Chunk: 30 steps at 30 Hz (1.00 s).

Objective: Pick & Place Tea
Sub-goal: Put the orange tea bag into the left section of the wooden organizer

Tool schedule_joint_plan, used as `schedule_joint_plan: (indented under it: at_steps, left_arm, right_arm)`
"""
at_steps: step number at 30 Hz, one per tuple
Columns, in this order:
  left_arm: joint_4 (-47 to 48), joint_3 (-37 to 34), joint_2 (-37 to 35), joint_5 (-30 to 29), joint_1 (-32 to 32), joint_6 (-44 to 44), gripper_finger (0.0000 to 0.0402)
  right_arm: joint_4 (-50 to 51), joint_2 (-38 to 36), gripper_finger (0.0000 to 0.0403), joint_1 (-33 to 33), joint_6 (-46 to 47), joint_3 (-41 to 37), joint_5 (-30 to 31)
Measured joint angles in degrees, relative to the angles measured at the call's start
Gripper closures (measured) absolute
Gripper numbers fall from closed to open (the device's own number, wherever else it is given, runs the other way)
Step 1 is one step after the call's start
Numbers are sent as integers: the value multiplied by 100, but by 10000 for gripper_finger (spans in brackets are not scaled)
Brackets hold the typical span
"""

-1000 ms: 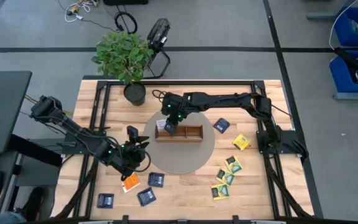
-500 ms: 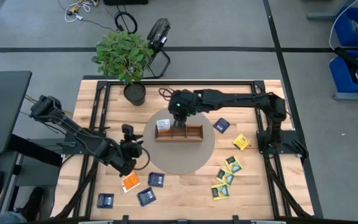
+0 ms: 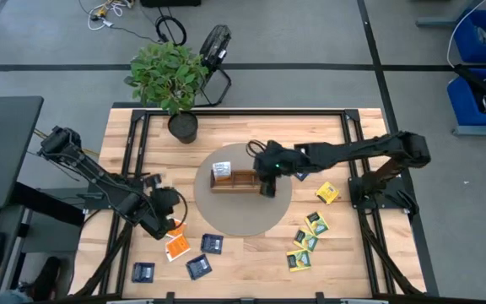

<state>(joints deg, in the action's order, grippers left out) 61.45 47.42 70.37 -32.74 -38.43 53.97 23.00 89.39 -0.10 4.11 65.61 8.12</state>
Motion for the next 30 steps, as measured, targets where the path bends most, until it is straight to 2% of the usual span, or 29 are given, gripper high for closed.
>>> schedule_joint_plan:
  at_steps: [6,12,16,23,30]
  left_arm:
    - [127,0,2,752,-212,1960,328]
    - [-8,0,27,865,-768,3399,330]
    - [-8,-2,167,922,-1173,4204,308]
    - [-17,-2,721,1081,-1564,5232,245]
    - [-277,-4,1550,1613,-1417,5369,203]
  right_arm:
    - [-678,-125,289,198,80,-731,-2]
    - [-876,-123,289,280,-13,-960,4]
    - [-922,-124,289,302,-123,-964,2]
    - [-939,-123,289,302,-179,-964,3]
    - [-1082,-123,289,300,-176,-966,2]
